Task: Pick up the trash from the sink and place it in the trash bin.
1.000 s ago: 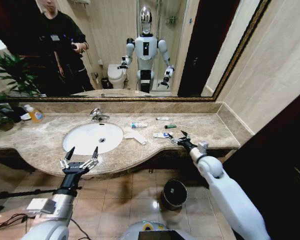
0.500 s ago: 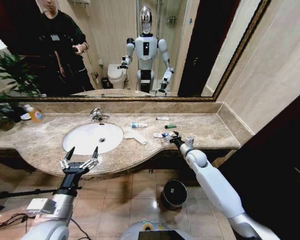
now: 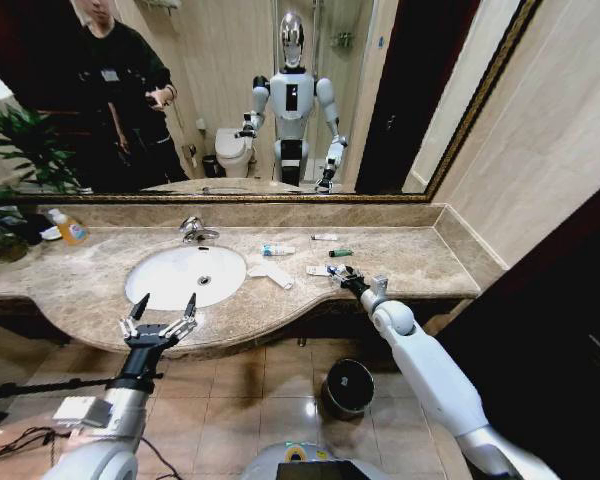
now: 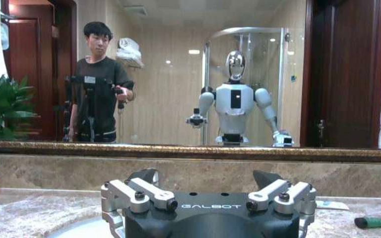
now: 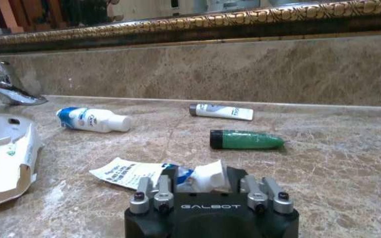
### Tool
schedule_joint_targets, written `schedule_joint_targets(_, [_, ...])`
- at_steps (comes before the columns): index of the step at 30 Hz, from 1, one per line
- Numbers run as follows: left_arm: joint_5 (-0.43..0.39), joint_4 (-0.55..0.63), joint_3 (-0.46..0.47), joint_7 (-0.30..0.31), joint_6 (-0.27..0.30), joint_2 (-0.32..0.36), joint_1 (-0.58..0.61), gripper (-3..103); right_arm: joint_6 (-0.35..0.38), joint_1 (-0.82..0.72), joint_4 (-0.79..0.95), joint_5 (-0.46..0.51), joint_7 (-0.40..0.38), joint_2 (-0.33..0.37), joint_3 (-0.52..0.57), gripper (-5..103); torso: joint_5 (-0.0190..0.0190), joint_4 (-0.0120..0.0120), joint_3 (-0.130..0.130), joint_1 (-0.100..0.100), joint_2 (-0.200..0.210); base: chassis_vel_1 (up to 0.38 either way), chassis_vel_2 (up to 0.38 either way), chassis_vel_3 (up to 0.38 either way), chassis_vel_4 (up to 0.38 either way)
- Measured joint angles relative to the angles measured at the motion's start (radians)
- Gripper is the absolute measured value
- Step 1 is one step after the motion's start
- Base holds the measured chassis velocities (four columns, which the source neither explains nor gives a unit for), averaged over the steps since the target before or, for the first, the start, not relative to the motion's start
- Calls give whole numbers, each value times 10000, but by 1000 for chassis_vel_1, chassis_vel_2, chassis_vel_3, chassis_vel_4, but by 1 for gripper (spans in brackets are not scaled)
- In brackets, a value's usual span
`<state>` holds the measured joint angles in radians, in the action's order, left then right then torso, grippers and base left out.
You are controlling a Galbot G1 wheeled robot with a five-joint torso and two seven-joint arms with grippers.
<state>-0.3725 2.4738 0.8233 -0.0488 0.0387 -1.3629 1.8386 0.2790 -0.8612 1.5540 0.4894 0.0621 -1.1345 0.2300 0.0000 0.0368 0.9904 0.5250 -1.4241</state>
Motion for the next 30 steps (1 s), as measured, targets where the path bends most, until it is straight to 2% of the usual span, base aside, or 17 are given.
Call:
schedule_joint_targets(1, [0,0,0,0,0,0,0,100,1,-8,26,-21,-9,-8,0,47,0,0,0,0,0,0,0,0,0])
schedule_joint_targets(2, [0,0,0,0,0,0,0,100,6,-26,71,-47,-19,-17,1,37,0,0,0,0,0,0,0,0,0])
schedule_joint_targets(4, [0,0,0,0,0,0,0,100,7,-35,95,-58,-27,-18,1,37,0,0,0,0,-2,0,0,0,0])
schedule_joint_targets(6, [0,0,0,0,0,0,0,100,7,-57,128,-70,-39,-24,2,27,0,0,0,0,-2,0,0,0,0])
schedule_joint_targets(9, [0,0,0,0,0,0,0,100,3,-105,162,-107,-46,-31,7,21,-1,0,-1,0,-2,0,0,0,0])
schedule_joint_targets(23, [0,0,0,0,0,0,0,100,4,-317,703,-47,-247,-52,158,21,1,1,0,0,-1,0,0,0,0])
schedule_joint_targets(30, [0,0,0,0,0,0,0,100,263,-1089,2206,350,-413,252,743,21,0,1,0,0,-1,0,0,0,0])
